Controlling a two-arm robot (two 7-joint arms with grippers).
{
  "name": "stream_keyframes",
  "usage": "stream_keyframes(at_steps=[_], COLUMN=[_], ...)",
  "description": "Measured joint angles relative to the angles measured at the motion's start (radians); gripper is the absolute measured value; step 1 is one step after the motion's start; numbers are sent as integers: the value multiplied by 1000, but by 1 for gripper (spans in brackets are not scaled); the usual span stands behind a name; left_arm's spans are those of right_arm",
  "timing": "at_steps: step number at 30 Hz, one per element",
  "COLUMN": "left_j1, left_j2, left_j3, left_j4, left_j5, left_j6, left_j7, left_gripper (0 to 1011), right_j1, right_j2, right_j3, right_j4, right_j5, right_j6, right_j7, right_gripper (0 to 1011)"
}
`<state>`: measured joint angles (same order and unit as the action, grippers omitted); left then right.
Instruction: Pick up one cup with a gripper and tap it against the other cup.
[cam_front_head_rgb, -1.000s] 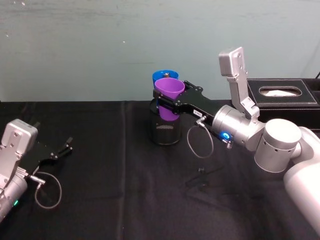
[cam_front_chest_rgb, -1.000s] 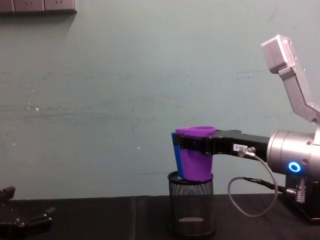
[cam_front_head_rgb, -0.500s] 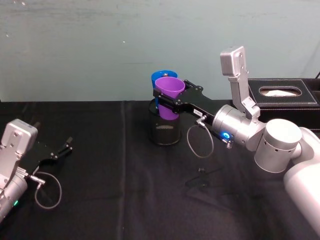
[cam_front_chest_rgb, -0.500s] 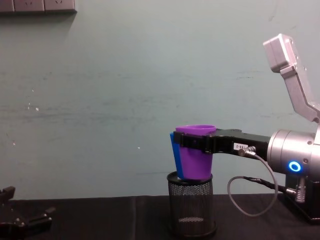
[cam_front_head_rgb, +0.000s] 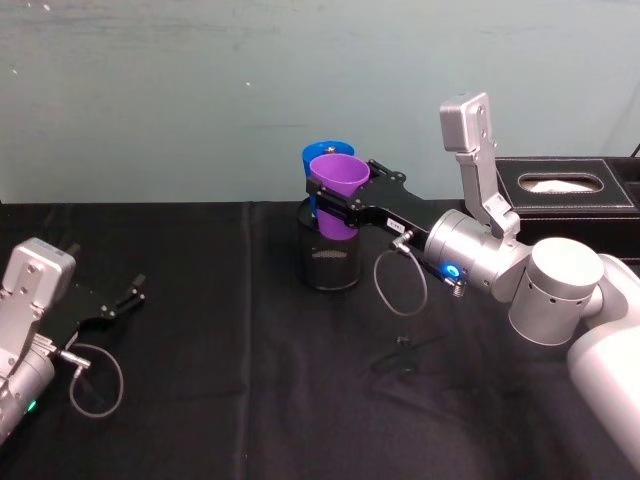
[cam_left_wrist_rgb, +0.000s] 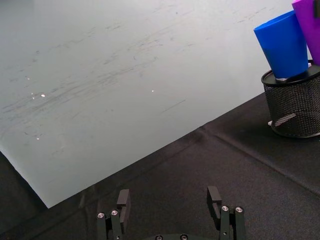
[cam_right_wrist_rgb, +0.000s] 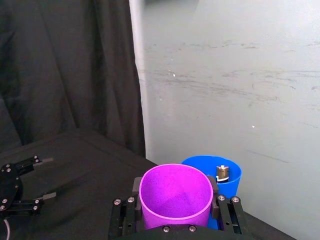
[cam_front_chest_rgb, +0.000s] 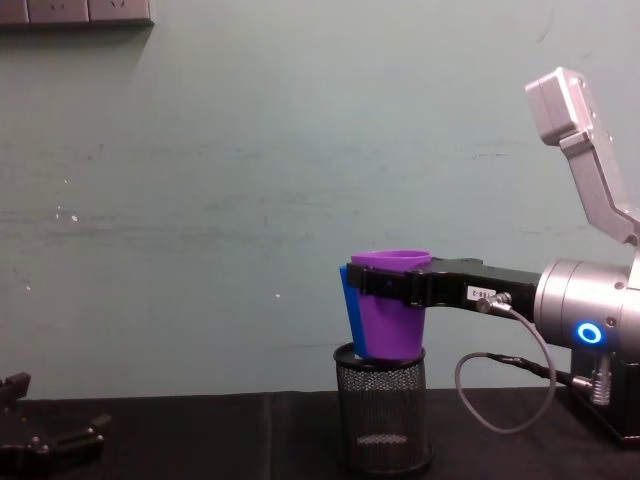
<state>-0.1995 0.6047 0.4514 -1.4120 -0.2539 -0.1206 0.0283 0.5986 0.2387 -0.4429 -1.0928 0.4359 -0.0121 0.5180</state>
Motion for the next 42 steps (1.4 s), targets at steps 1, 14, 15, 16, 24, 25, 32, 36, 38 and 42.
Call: stream_keyframes(at_steps=[1, 14, 15, 16, 24, 25, 32, 36, 38, 42], left_j1=[0, 0, 0, 0, 0, 0, 0, 0, 0, 0], left_j2=[0, 0, 0, 0, 0, 0, 0, 0, 0, 0], left_j3=[0, 0, 0, 0, 0, 0, 0, 0, 0, 0], left_j4=[0, 0, 0, 0, 0, 0, 0, 0, 0, 0], left_j5=[0, 0, 0, 0, 0, 0, 0, 0, 0, 0], left_j6=[0, 0, 0, 0, 0, 0, 0, 0, 0, 0], left_j7=[0, 0, 0, 0, 0, 0, 0, 0, 0, 0], left_gripper=[1000, 1000, 1000, 1000, 1000, 1000, 1000, 1000, 1000, 1000], right_j1=[0, 0, 0, 0, 0, 0, 0, 0, 0, 0], right_j2=[0, 0, 0, 0, 0, 0, 0, 0, 0, 0], right_j3=[0, 0, 0, 0, 0, 0, 0, 0, 0, 0], right_j4=[0, 0, 0, 0, 0, 0, 0, 0, 0, 0], right_j5=[0, 0, 0, 0, 0, 0, 0, 0, 0, 0], right_j6=[0, 1, 1, 1, 1, 1, 1, 1, 1, 1], right_j7=[0, 0, 0, 0, 0, -1, -1, -1, -1, -1], right_gripper=[735, 735, 735, 735, 735, 735, 735, 735, 735, 735])
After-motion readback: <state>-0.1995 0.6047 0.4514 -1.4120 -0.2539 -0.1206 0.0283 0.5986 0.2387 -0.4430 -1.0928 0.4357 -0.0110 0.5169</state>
